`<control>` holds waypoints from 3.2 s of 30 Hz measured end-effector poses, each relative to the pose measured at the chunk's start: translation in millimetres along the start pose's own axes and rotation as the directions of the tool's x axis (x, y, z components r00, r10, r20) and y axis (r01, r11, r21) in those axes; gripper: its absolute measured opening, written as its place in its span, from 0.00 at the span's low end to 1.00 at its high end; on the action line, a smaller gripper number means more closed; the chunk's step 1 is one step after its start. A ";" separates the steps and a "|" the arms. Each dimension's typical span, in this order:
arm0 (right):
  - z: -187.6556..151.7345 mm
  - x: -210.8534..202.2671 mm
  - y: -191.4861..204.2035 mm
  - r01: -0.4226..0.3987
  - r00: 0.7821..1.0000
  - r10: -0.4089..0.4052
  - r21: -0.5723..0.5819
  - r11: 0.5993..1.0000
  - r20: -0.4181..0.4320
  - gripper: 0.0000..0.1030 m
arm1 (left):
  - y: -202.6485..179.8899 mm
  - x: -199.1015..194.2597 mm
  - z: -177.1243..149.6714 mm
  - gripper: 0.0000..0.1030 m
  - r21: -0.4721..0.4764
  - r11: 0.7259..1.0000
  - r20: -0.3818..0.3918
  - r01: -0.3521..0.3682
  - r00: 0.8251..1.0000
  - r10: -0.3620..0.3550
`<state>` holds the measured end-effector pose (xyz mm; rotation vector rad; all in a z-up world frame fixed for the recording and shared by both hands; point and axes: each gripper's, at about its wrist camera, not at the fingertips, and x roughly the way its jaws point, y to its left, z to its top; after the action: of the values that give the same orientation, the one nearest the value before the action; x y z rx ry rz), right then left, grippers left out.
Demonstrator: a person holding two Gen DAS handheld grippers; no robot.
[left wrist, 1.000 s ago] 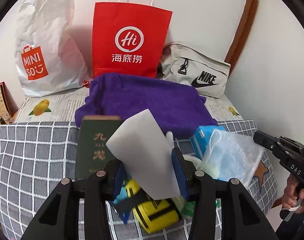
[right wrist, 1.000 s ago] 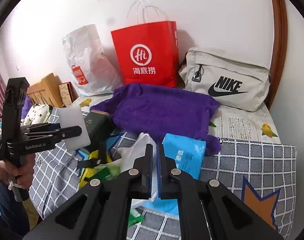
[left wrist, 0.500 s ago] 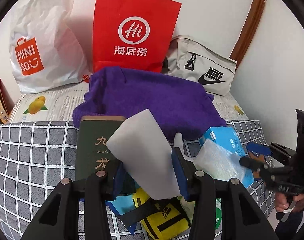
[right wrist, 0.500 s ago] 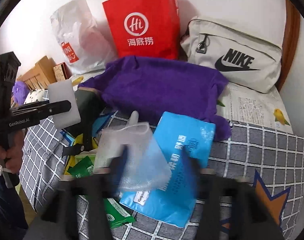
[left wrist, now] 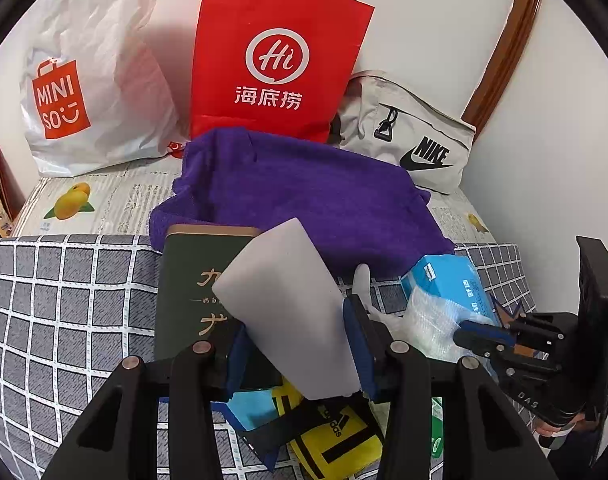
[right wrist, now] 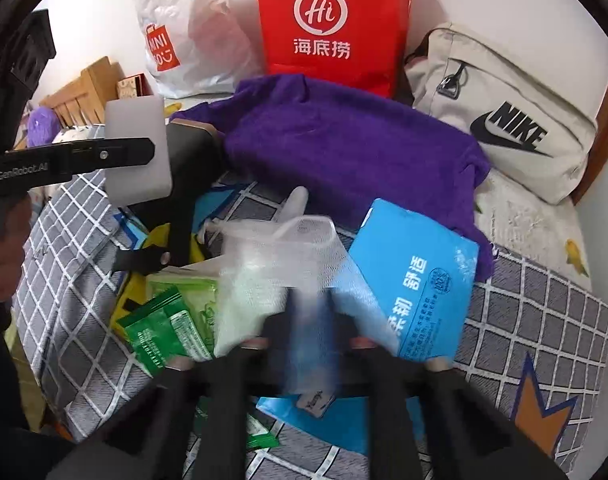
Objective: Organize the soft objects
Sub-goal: 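Lift and carry the sponge and mesh bag with both tools toward the purple towel, then lower the mesh bag onto the towel and open the right tool while the left tool sets down the sponge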
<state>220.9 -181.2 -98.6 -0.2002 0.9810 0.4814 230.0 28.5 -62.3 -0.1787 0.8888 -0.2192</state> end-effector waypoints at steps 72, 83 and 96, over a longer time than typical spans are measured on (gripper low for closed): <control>137.7 118.0 -141.8 0.098 0.995 -0.099 0.206 0.974 -0.007 0.03 | 31.2 193.9 159.2 0.43 0.071 0.987 -0.236 -0.147 0.958 0.160; 139.7 112.8 -136.9 0.112 0.993 -0.118 0.184 0.976 0.021 0.57 | 32.6 189.1 156.4 0.65 0.101 0.975 -0.260 -0.197 0.941 0.217; 139.5 65.2 -115.3 0.106 0.990 -0.119 0.161 0.981 0.073 0.57 | 15.2 147.8 142.8 0.67 0.143 0.955 -0.216 -0.261 0.933 0.287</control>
<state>410.2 -210.7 -82.5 -0.0924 0.9171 0.3049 433.9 13.4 -88.3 0.0793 1.1222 -0.0279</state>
